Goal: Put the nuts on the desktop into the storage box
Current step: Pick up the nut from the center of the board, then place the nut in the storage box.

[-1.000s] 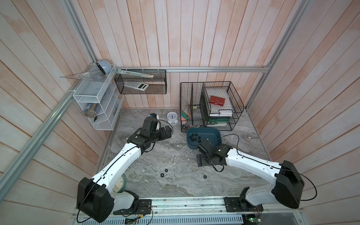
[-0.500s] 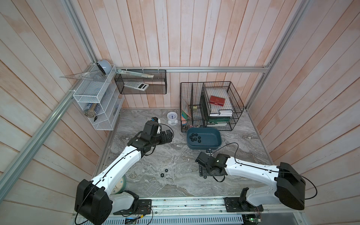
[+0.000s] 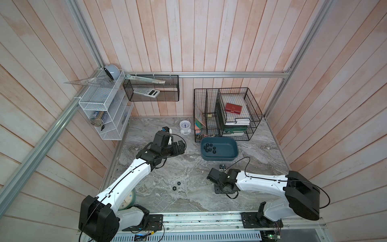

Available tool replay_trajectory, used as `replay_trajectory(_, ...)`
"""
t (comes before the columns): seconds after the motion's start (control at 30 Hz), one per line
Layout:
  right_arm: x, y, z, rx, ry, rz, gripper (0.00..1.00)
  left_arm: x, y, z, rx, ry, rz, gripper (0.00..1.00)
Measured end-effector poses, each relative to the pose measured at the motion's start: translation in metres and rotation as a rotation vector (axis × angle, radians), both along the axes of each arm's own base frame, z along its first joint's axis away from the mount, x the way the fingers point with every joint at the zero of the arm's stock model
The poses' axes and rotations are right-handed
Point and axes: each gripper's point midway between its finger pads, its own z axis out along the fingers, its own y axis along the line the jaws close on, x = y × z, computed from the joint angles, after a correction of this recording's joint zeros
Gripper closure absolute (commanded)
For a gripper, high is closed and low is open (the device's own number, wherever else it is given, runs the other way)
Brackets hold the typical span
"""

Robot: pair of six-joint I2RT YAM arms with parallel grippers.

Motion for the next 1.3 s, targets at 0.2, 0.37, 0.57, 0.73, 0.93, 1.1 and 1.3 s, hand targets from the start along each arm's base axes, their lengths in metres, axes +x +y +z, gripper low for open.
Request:
replay_trajectory(0.2, -0.003, 0.002, -0.007, -0.011, 0.018, 0.006, 0.59, -0.001, 0.0, 0.001, -0.002, -0.003, -0.001, 0.0)
replay_trajectory(0.37, -0.002, 0.005, -0.007, 0.0, 0.019, 0.007, 0.7, -0.002, 0.0, 0.002, -0.005, -0.005, 0.001, 0.0)
replay_trajectory(0.57, -0.002, 0.007, -0.006, 0.008, 0.019, 0.007, 0.82, -0.002, 0.0, 0.002, -0.005, -0.004, 0.001, 0.0)
replay_trajectory(0.73, 0.0, 0.0, -0.002, -0.028, 0.007, 0.002, 0.82, -0.002, 0.0, 0.002, -0.005, -0.004, 0.001, 0.0)
replay_trajectory(0.93, 0.021, -0.001, 0.029, -0.022, -0.064, -0.023, 0.82, -0.002, 0.0, 0.001, -0.004, -0.002, 0.001, 0.0)
replay_trajectory(1.1, 0.055, -0.011, 0.061, 0.009, -0.131, -0.066, 0.82, -0.001, -0.001, -0.002, 0.001, 0.007, 0.001, 0.0)
replay_trajectory(1.3, 0.103, -0.027, 0.091, 0.016, -0.221, -0.081, 0.8, 0.008, -0.003, 0.007, 0.001, -0.008, 0.01, 0.0)
